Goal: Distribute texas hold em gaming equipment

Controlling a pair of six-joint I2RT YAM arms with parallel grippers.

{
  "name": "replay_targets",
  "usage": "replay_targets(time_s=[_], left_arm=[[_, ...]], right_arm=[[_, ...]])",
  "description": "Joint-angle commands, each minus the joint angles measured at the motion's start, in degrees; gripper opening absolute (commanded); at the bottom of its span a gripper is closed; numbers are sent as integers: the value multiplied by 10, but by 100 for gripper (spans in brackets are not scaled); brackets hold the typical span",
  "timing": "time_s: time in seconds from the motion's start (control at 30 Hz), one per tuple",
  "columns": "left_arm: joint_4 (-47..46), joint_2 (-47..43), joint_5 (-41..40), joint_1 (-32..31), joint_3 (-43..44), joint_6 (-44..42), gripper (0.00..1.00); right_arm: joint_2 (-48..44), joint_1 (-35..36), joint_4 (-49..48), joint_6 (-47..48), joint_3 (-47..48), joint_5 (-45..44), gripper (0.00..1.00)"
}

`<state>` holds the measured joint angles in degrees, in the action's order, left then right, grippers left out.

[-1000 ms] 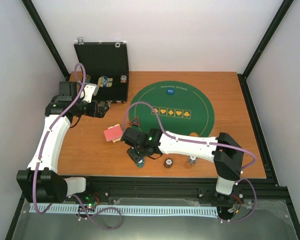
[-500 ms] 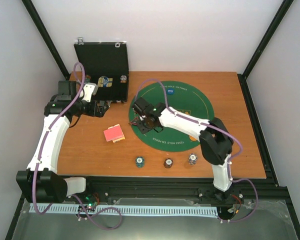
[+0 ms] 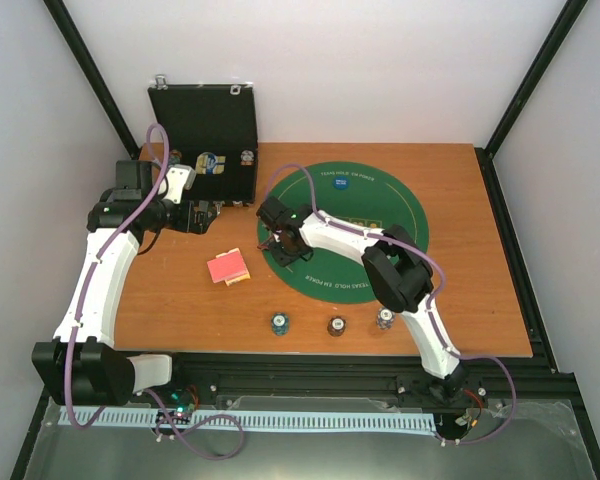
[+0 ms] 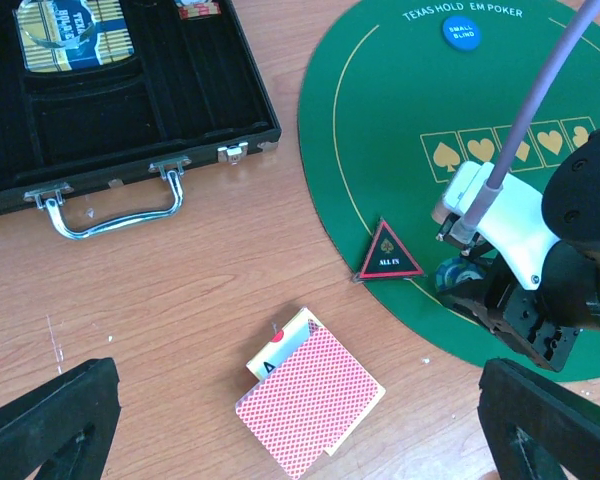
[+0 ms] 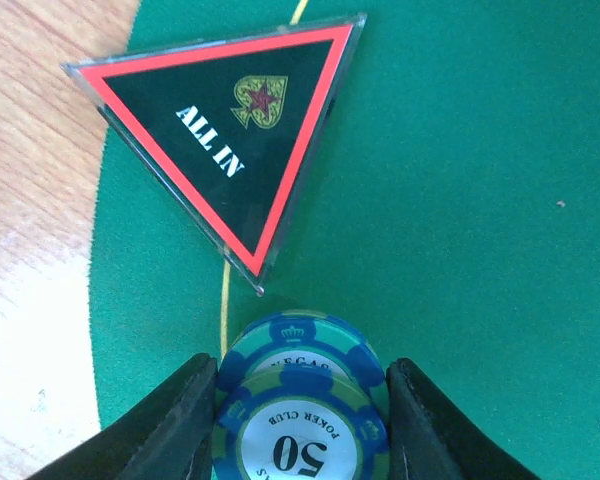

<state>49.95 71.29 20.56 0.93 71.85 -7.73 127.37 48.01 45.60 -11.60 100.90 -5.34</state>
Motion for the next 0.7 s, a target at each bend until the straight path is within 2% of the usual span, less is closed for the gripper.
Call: replay_targets(time_s=[0.0,0.2,0.3,0.37,0.43,0.47,0.67], left_arm=[[8,-11,-4,3,20,-7,100],[8,-10,-3,3,21,-8,100],[9,-10,-3,3,21,-7,100],[9,-11,-3,3,21,-7,100],[9,-11,-3,3,21,-8,100],[9,-10,-4,3,21,-8,100],[10,-9,-2,3,24,-8,100]], right_arm=[[8,-5,4,6,11,-2,7],[0,-8,2,9,0,4,8],[7,-8,-1,12,0,14,12],[13,-8,0,14,4,18,20],[17,-9,-1,14,6,22,35],[19,-10,1,14,8,24,38],[17,-13,15,20,29,22,50]])
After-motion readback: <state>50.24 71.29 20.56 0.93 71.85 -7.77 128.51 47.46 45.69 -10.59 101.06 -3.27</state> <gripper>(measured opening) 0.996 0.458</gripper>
